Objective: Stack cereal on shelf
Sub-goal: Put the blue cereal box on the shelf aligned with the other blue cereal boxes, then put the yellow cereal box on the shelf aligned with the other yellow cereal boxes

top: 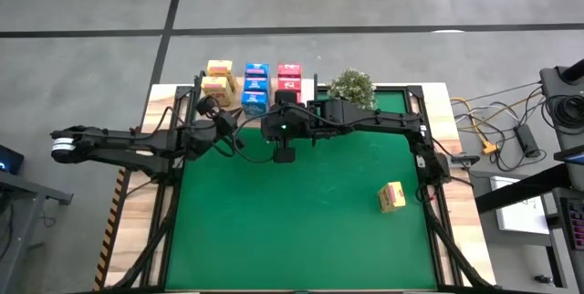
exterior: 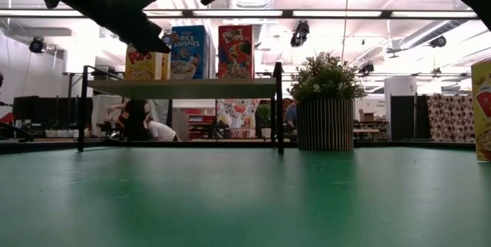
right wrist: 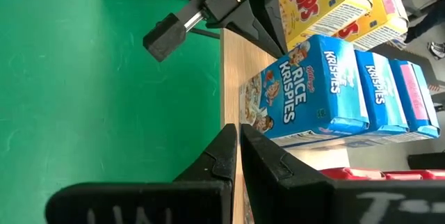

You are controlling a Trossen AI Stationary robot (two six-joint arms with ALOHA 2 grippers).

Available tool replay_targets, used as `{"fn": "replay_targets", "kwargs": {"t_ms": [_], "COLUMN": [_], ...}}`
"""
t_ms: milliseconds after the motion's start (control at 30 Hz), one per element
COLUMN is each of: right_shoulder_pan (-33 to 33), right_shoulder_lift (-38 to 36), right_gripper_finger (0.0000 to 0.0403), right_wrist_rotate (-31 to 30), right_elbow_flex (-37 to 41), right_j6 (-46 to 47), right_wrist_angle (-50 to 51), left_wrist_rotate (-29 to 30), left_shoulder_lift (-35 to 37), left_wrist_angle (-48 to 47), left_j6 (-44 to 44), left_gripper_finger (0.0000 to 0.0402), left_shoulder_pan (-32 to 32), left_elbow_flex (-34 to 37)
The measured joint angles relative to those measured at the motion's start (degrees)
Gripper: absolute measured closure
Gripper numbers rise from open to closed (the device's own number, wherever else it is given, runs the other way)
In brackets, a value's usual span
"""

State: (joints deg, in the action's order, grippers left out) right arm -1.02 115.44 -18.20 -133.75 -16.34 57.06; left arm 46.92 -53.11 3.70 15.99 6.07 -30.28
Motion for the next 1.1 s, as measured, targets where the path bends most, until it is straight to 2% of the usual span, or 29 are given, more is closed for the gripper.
{"fn": "replay_targets", "kwargs": {"t_ms": [533, 733, 900, 1100], "right_shoulder_pan": [0.5, 2.0, 3.7, 8.7], "right_shoulder_lift": [-1.2, -2.7, -2.9, -2.9], "right_gripper_finger": [0.039, 0.039, 0.039, 0.039], "right_wrist_rotate": [0.1, 1.2, 7.4, 9.9], "right_elbow_flex": [0.0, 0.0, 0.3, 4.2], "right_j6": [5.4, 17.7, 28.0, 41.9], "right_wrist_angle": [2.3, 11.4, 19.6, 30.1], "left_wrist_rotate": [-1.1, -1.0, -1.0, -1.0], "left_shoulder_lift": [0.5, 3.7, 8.0, 12.6], "left_wrist_angle": [-1.9, -1.8, -1.8, -0.2], "left_j6": [-0.3, -0.4, 0.0, 0.8], "left_gripper_finger": [0.0402, 0.0402, 0.0402, 0.0402], "left_shoulder_pan": [-0.1, -2.6, -7.0, -13.1], "left_elbow_flex": [0.0, 0.0, 0.0, 0.0]}}
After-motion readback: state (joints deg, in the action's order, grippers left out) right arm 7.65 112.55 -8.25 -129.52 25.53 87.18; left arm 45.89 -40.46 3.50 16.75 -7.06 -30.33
